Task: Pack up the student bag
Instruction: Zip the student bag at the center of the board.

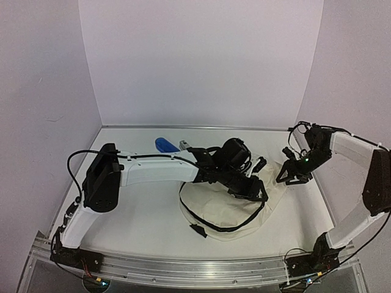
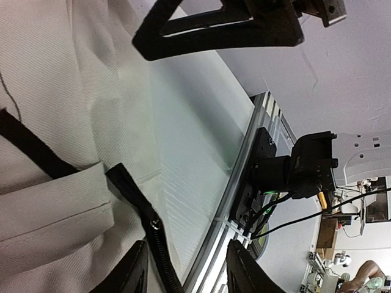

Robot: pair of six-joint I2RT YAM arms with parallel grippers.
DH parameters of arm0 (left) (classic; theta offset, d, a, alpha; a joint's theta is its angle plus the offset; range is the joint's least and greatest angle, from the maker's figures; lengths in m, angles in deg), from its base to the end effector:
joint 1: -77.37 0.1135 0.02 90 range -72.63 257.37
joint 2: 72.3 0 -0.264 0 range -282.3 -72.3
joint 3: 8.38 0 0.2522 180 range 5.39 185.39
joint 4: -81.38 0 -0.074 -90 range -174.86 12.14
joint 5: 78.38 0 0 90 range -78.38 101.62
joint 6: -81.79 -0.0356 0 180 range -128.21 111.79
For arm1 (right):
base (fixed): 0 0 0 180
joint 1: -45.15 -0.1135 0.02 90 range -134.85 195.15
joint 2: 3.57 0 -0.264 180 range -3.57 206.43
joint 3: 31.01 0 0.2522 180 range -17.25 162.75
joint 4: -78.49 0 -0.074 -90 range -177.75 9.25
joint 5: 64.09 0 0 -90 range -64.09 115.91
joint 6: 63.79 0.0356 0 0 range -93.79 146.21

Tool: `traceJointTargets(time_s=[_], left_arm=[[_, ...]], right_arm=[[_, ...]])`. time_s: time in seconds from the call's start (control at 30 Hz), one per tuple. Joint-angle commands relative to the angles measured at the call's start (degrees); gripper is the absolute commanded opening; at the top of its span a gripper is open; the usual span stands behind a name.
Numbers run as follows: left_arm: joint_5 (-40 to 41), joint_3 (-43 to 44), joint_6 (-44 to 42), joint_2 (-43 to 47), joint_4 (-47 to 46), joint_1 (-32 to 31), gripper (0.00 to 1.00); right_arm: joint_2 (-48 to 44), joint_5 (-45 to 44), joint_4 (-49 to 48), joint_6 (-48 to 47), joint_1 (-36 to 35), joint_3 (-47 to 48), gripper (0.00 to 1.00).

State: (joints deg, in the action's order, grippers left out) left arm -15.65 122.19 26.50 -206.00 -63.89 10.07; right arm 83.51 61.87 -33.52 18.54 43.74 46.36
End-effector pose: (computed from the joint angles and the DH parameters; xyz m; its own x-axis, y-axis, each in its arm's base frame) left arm 0.1924 -0.5023 0.2258 -0.7411 0.4601 -0.4889 0.6540 0.3300 -0.6807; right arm 0.2764 0.0277 0.2342 -0.9487 -0.1314 -0.2877 -0.2740 0.7957 0.5402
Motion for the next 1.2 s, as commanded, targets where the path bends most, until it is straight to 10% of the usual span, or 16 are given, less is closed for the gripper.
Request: traceJointTargets(time_s=[0.0, 1.17], left_arm=[[-0.6, 4.4, 2.0, -1.9, -1.0, -0.3, 0.44], [15.6, 17.1, 5.8, -11.6, 10.2, -0.3, 0.39]], right_arm=[[2.4, 3.7, 1.3, -2.3, 0.0, 0.0, 0.58], [6.7, 8.3, 1.5, -3.1, -0.2, 0.2, 0.59]])
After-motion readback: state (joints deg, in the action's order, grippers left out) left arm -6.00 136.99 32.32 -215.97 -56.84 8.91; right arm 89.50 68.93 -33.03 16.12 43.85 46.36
